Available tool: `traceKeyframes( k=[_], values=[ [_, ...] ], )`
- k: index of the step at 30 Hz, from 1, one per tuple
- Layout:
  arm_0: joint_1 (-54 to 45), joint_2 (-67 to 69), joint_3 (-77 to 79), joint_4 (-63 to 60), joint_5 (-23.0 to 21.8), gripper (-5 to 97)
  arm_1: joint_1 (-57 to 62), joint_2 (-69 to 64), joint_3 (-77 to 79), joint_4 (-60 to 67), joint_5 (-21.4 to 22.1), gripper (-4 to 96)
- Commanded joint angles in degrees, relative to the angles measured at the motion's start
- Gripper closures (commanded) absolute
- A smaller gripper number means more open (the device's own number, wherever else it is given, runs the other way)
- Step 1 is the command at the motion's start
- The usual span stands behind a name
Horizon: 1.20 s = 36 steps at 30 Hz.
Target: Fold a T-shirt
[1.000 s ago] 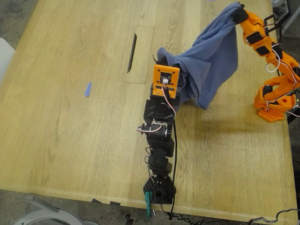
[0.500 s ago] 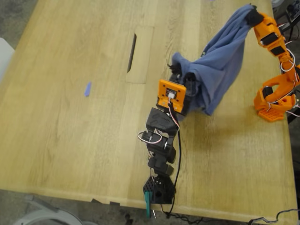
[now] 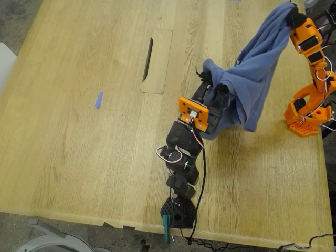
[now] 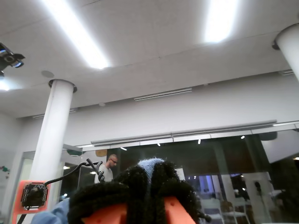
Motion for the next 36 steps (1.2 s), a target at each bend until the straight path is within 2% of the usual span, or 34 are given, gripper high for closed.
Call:
traceKeyframes(
  k=[1,10,21,23,27,32,36],
  values=[
    [5.45,2.11,0.26,-2.55,0.0,92,-2.46,0.18,-3.34,0.44,-0.79,91.3],
    [17.75,2.37,2.72,-0.09,-0.09,92,-11.78,1.41,-3.16,6.94,-2.99,91.3],
    [27.07,2.99,3.08,5.1,-0.97,92,-19.07,3.25,-2.99,15.73,-3.25,91.3],
    [29.27,3.16,3.08,6.77,-1.67,92,-21.71,3.52,-2.99,18.02,-4.92,91.3],
    [30.15,4.57,3.08,13.27,-5.01,92,-22.06,4.92,-1.41,21.36,-4.57,91.3],
    [27.69,6.5,5.27,18.37,-9.93,92,-21.97,12.66,10.11,24.7,-2.64,91.3],
    [26.19,8.53,9.84,22.59,-12.04,92,-20.65,18.98,18.98,27.69,-0.53,91.3]
  ],
)
